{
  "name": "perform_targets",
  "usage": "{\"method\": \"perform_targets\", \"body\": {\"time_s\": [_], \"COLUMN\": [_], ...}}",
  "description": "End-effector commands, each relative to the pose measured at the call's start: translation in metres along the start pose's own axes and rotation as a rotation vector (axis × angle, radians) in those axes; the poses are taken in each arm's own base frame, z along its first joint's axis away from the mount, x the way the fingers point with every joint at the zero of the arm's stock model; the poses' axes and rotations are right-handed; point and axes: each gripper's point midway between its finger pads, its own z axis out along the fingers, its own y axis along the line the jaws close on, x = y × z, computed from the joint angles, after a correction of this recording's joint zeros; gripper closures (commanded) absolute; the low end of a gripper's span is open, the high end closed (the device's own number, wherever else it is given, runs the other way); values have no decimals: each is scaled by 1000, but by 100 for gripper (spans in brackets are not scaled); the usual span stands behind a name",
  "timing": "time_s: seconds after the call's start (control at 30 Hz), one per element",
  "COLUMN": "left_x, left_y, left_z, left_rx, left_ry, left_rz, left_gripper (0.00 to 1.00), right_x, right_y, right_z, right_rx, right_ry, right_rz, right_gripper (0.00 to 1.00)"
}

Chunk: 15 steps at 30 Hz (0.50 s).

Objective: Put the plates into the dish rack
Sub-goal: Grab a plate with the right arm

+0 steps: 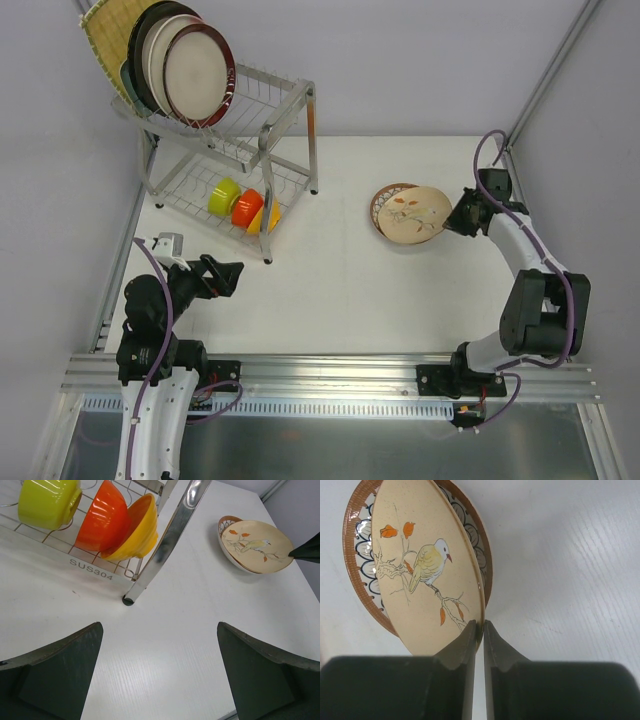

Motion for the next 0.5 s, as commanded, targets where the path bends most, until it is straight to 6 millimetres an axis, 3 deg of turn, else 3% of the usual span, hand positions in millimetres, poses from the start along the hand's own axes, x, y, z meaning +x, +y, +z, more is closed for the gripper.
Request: {"method": "perform_targets", "body": {"time_s": [0.0, 0.47], "left_x": [-3, -2], "left_y": [-3, -4], "left_z": [1, 1], "left_rx": [19, 22], "left_ry": [-9, -5], "left_rz": [0, -1], "left_gripper": [1, 1], "right_x": [-9, 2], "right_y": [3, -11], "right_z": [-21, -18], "right_rx": [-14, -128], "right_ry": [-55, -146], "right_rz": [30, 201], "right_gripper": [99, 100]}}
